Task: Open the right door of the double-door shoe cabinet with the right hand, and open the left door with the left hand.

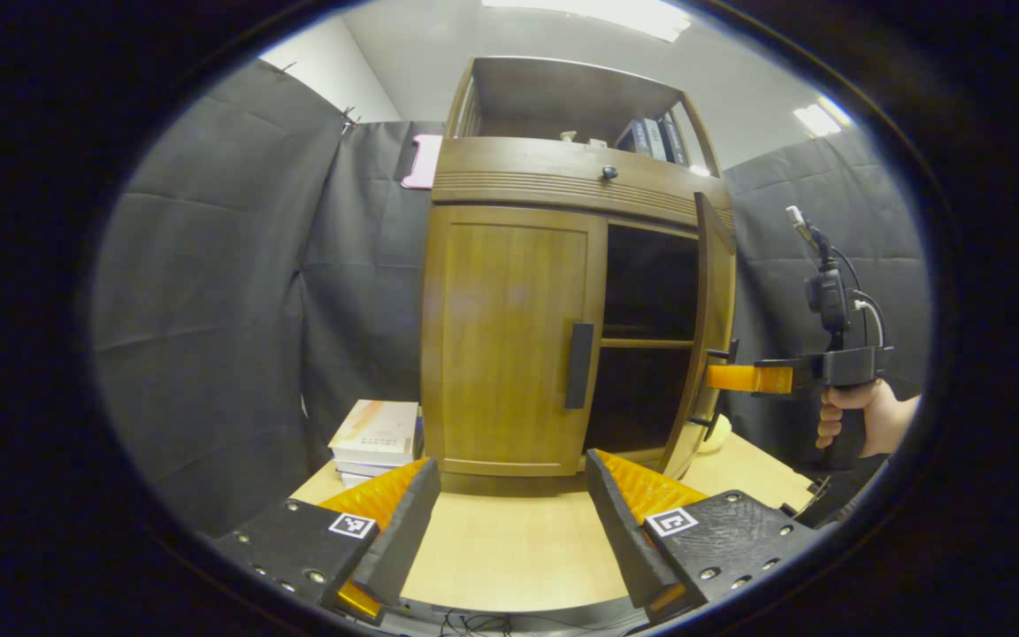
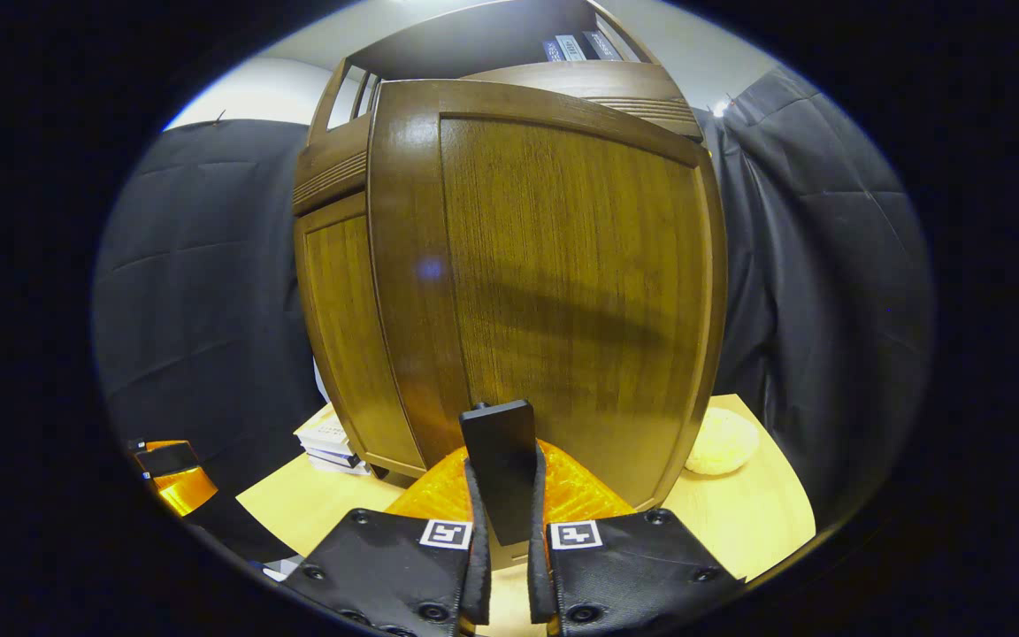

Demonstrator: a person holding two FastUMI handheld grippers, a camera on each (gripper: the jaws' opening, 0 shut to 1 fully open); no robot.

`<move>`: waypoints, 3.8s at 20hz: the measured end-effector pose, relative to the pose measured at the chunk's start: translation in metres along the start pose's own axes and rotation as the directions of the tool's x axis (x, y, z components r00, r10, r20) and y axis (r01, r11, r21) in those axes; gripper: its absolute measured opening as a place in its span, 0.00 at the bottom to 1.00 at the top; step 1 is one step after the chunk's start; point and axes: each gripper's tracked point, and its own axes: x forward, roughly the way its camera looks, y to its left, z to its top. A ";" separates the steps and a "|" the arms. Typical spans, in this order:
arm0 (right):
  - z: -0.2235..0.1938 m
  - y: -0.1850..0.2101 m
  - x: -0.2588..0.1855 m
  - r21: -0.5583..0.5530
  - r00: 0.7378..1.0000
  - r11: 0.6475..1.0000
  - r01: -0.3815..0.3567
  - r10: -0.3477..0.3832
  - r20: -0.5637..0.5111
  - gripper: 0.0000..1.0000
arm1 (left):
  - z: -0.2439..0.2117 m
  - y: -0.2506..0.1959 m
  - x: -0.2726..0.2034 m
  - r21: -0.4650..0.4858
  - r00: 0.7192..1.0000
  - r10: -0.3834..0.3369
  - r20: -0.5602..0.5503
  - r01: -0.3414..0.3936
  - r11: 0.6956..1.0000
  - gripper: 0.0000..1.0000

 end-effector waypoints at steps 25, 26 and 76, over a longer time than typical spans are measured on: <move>-0.012 -0.131 -0.095 0.053 0.977 0.976 -0.211 0.213 -0.022 0.18 | 0.044 -0.147 -0.008 -0.026 0.983 0.182 0.023 -0.181 0.983 0.96; -0.012 -0.137 -0.098 0.052 0.977 0.976 -0.213 0.214 -0.019 0.18 | 0.042 -0.150 -0.010 -0.033 0.982 0.185 0.021 -0.185 0.982 0.96; -0.013 -0.198 -0.242 0.185 0.783 0.777 0.602 -0.620 0.057 0.98 | 0.060 -0.086 0.292 0.036 0.994 -0.025 0.109 0.021 0.999 0.51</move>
